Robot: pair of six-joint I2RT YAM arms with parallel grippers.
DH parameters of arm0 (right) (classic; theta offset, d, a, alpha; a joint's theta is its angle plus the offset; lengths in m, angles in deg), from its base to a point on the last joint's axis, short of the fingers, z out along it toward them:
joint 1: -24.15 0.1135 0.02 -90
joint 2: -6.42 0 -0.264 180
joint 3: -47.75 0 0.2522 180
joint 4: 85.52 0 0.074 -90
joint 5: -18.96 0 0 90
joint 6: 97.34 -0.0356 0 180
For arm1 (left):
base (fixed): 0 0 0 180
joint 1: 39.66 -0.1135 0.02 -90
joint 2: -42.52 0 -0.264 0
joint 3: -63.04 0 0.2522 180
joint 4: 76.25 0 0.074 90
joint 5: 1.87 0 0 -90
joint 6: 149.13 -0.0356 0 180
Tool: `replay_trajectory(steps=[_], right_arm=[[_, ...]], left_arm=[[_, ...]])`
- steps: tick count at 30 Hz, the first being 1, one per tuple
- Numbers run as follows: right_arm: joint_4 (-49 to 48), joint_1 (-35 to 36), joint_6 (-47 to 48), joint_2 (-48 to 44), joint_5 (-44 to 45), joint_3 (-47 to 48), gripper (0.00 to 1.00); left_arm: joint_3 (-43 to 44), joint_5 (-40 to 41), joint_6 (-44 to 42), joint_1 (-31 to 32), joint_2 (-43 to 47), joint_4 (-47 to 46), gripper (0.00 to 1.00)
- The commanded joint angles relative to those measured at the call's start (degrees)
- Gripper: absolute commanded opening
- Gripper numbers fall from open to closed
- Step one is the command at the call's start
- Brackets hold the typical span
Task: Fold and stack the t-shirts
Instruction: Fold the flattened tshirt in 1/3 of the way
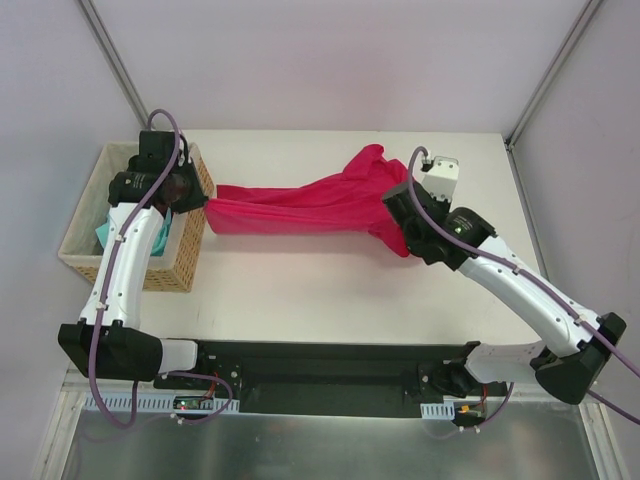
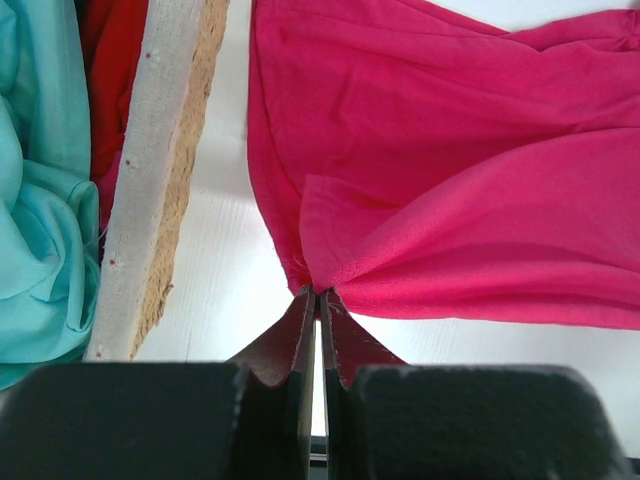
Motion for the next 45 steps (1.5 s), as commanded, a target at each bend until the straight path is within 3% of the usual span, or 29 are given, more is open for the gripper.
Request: replay_trajectory(steps=[1, 8, 23, 45], right_arm=[[3.24, 1.11, -3.74, -2.73, 2.81, 0.22, 0.01], [6.85, 3.04, -6.64, -4.14, 4.56, 0.4, 0.01], [3.34, 3.31, -4.54, 1.74, 3.86, 3.03, 0.01], [-7.04, -5.56, 6.89, 18.1, -2.81, 12.18, 0.01]], left_arm=[[0.52, 1.59, -0.53, 0.13, 2.67, 1.81, 0.0], [0.34, 1.59, -0.61, 0.22, 3.29, 2.95, 0.0], [2.0, 3.08, -0.62, 0.22, 1.71, 4.18, 0.0], [15.46, 4.92, -0.7, 0.22, -15.17, 4.09, 0.0]])
